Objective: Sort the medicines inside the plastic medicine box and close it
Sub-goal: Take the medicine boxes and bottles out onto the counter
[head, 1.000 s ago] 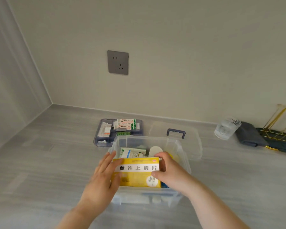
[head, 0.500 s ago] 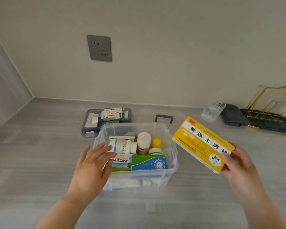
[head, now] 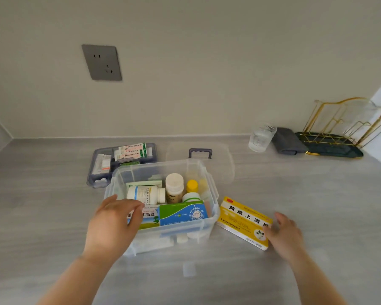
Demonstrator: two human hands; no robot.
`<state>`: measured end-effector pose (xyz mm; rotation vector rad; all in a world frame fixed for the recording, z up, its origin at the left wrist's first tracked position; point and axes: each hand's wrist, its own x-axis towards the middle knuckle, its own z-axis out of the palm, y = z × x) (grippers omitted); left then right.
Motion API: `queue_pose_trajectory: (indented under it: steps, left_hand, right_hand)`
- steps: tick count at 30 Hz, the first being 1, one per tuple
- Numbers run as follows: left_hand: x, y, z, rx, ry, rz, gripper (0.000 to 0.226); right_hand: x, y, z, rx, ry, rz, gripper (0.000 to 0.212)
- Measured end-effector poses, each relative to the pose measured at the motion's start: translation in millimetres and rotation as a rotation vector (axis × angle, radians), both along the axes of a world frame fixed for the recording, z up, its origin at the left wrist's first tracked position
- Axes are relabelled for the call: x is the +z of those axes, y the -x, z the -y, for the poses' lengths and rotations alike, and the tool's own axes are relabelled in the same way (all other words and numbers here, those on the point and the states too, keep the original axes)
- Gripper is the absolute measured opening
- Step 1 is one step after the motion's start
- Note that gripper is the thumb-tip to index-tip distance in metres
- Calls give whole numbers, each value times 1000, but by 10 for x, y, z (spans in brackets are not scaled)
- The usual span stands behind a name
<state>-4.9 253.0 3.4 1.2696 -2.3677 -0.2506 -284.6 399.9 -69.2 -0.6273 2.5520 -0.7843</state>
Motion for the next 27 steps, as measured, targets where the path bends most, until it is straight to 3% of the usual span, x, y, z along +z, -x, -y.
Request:
queue_pose_trajectory:
  steps: [2,4,5,7,9,11,13,16,21,27]
  left_hand:
    - [5,-15,-34,-52,42,55,27]
    - [-26,-55,-29,-103,21,33,38]
    - [-40,-74,-18,-116,8,18,41]
    - [-76,-95,8,-132,-3,17,41]
    - [-61,-103,20,-127,-78,15,26]
    - [-20,-98,75,-99,-147,1,16]
    - [12,-88,183,-115,-173,22,27]
    - [38,1,412,-153,-145,150,35]
    - [-34,217,697,-211,-181,444,48]
    - [-86,336,818,-219,-132,555,35]
  right_hand:
    - [167,-71,97,-4,42,-164,46]
    - [442,-291,244,8,360,-285,25]
    - [583,-423,343,81,515,-284,19]
    - [831,-718,552,401,588,-175,25]
    - [912,-955,788,782,337,-101,13]
    - [884,-1076,1020,1027,16,-153,22]
    - [851,-1114,1192,1077,-220,-210,33]
    - [813,-1110,1306,1059,-399,-200,47]
    - [788,-1052,1367,1108,-437,-147,55]
    - [861,-967,1283,1067,-122,-107,18]
